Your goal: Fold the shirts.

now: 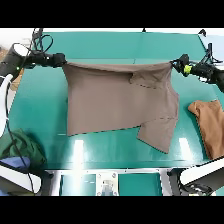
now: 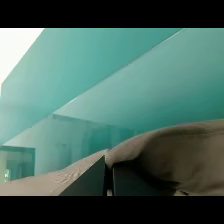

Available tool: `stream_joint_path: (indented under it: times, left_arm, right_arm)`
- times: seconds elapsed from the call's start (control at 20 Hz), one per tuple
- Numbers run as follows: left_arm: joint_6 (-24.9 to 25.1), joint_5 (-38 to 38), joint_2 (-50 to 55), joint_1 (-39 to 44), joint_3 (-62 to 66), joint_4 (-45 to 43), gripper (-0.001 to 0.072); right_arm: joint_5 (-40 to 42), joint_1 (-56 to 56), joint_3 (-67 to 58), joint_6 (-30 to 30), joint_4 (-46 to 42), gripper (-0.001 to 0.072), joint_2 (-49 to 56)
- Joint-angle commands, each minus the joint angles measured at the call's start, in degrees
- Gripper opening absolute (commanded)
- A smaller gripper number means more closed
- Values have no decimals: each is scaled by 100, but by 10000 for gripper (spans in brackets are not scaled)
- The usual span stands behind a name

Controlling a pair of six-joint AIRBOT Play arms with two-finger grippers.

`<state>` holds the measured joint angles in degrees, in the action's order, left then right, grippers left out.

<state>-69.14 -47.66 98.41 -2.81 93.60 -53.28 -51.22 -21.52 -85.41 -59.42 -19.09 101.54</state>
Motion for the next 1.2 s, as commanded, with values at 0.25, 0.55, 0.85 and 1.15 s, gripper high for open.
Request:
stream_joint_path:
  times: [0.25,0.55,0.85,1.15]
  left_arm:
    - [-793,-2452,90,-46,28,-654,29]
    - [-1241,-2752,90,-46,-776,-595,29]
    - [-1427,-2684,90,-46,-1176,-396,30]
    - [-1633,-3279,57,-63,-1147,-122,531]
  right_arm:
    - [-1930,-439,-195,-798,-2594,20,118]
    - [-2223,-428,-129,-1025,-3652,20,92]
    - [-1862,-271,63,-1027,-3668,22,94]
    - [-2284,-240,-116,-1670,-3748,216,-20]
